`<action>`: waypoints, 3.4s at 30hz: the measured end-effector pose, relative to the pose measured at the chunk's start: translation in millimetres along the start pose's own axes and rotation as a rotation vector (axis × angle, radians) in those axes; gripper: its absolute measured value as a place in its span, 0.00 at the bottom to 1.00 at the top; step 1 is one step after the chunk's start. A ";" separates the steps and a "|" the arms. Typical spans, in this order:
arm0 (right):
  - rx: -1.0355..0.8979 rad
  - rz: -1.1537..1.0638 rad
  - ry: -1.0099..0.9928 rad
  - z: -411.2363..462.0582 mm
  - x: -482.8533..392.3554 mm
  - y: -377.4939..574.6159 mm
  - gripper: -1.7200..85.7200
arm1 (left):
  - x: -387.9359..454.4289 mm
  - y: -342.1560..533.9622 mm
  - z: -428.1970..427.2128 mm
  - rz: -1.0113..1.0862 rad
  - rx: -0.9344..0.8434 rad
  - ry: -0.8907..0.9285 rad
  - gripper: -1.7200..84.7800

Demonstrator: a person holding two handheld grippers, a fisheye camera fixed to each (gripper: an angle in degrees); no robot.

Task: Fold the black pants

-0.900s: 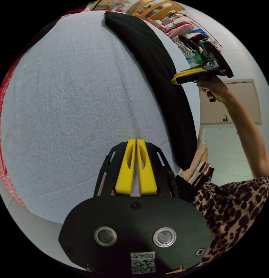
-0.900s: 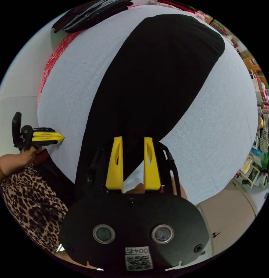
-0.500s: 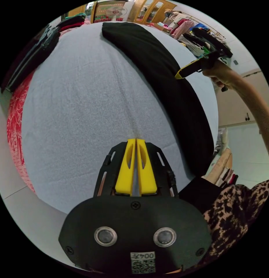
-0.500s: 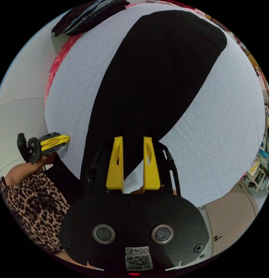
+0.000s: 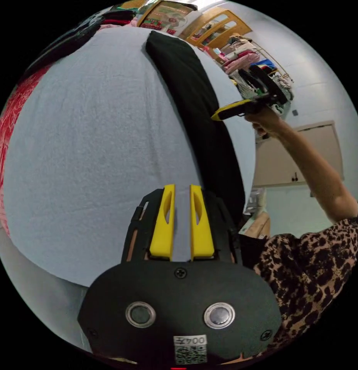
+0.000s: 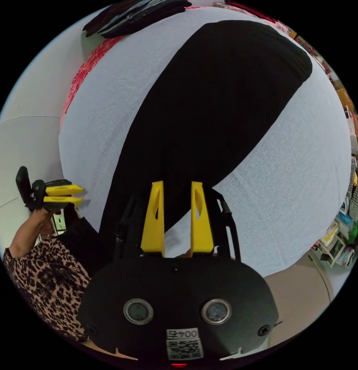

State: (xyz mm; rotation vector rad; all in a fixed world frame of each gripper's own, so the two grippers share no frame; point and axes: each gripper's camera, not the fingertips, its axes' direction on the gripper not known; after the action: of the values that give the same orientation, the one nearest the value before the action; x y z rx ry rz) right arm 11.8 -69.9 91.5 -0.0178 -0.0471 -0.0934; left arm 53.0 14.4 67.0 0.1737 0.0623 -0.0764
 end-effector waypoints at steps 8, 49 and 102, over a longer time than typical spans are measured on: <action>0.064 0.030 0.044 40.8 15.5 10.8 0.15 | -4.8 25.1 40.5 -0.091 -0.040 0.222 0.13; 0.284 0.176 -1.020 348.0 174.7 255.1 0.15 | -97.0 39.4 117.0 -0.219 -0.012 0.646 0.15; 0.672 -0.215 -0.668 187.6 -22.0 430.3 0.09 | 105.8 201.9 -111.7 0.077 0.170 0.597 0.11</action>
State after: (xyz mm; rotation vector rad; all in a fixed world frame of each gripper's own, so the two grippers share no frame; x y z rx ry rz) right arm 21.5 364.2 271.1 0.6311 -0.7464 -0.2796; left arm 168.5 224.7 -15.7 0.3649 0.6456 0.0494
